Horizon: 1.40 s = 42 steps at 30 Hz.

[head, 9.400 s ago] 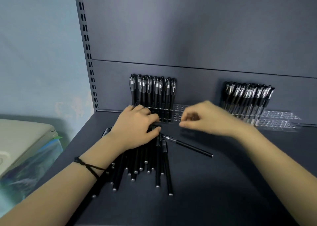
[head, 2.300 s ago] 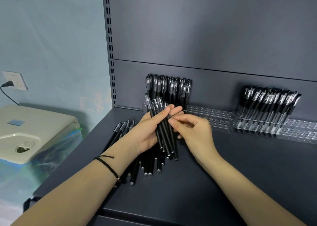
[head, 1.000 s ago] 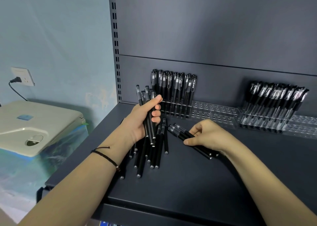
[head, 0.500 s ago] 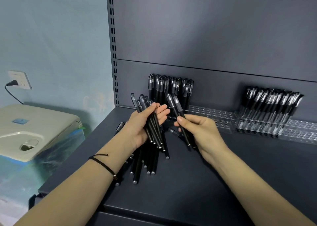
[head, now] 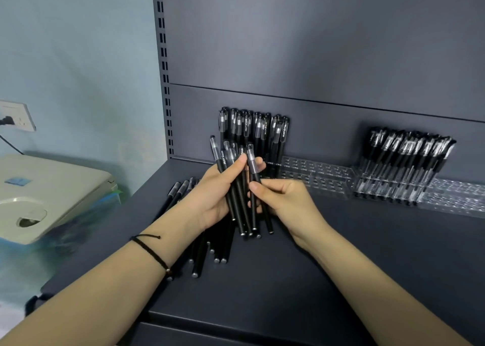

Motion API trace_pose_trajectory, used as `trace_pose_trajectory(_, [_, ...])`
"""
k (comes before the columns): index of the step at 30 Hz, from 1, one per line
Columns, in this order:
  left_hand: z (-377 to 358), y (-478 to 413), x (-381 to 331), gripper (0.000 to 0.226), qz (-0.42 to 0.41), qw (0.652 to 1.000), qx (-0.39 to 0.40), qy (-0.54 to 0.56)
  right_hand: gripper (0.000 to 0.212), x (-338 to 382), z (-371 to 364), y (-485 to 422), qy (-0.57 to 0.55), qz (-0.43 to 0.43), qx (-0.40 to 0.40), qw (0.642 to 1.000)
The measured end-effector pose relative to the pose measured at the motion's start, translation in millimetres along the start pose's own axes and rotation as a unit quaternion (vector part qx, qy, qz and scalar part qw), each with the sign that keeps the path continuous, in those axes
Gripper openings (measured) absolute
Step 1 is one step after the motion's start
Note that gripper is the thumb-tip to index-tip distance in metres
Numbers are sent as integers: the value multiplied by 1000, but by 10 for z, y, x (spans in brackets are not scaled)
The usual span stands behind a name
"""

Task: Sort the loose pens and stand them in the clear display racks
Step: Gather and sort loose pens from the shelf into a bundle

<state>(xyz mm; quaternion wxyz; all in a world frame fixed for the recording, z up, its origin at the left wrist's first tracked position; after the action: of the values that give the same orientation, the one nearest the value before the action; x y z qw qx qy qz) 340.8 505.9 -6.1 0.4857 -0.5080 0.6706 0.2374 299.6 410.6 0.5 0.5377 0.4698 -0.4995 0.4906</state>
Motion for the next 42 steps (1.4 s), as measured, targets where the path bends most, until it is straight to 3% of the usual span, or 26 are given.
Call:
trace_pose_trajectory(6, [8, -12, 95, 24, 20, 1000, 0, 6, 15, 19, -10, -12, 88, 35, -29, 995])
trace_pose_trajectory(10, [40, -80, 47, 20, -19, 997, -26, 75, 11, 76, -9, 0, 161, 59, -39, 984])
trace_pose_trajectory(18, [365, -226, -68, 22, -68, 980, -113, 148, 24, -47, -94, 3, 208, 6, -11, 978])
trace_pose_trajectory(23, [554, -270, -189, 23, -96, 957, -141, 234, 35, 19, -102, 53, 198, 1, -15, 980])
trace_pose_trajectory(26, [700, -298, -283, 24, -122, 941, -171, 265, 37, 44, -168, 130, 180, -8, 22, 983])
trace_pose_trajectory(29, [785, -285, -318, 27, -143, 934, -195, 261, 29, 23, -280, 165, 165, -4, 60, 984])
trace_pose_trajectory(32, [792, -266, -300, 27, -142, 935, -204, 252, 18, -8, -283, 131, 142, 2, 47, 989])
trace_pose_trajectory(39, [484, -261, -191, 21, -105, 972, -118, 174, 11, 59, -207, 96, 104, 32, 38, 993])
trace_pose_trajectory(42, [502, -226, -232, 24, -104, 974, -127, 156, 23, 75, -33, 61, 129, 23, -16, 991])
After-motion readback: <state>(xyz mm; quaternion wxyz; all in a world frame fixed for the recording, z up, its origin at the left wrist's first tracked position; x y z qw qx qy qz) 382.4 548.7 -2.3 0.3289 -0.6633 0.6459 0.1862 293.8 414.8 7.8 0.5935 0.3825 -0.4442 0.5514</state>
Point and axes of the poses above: each hand's wrist, its own y-axis away from the middle knuckle, its own z-axis out of the back of the hand, x = y × z, the point moved 10 cm from there along -y, towards the middle knuckle, and after that the axes turned 11 degrees about -z, right-handed, at the moved point
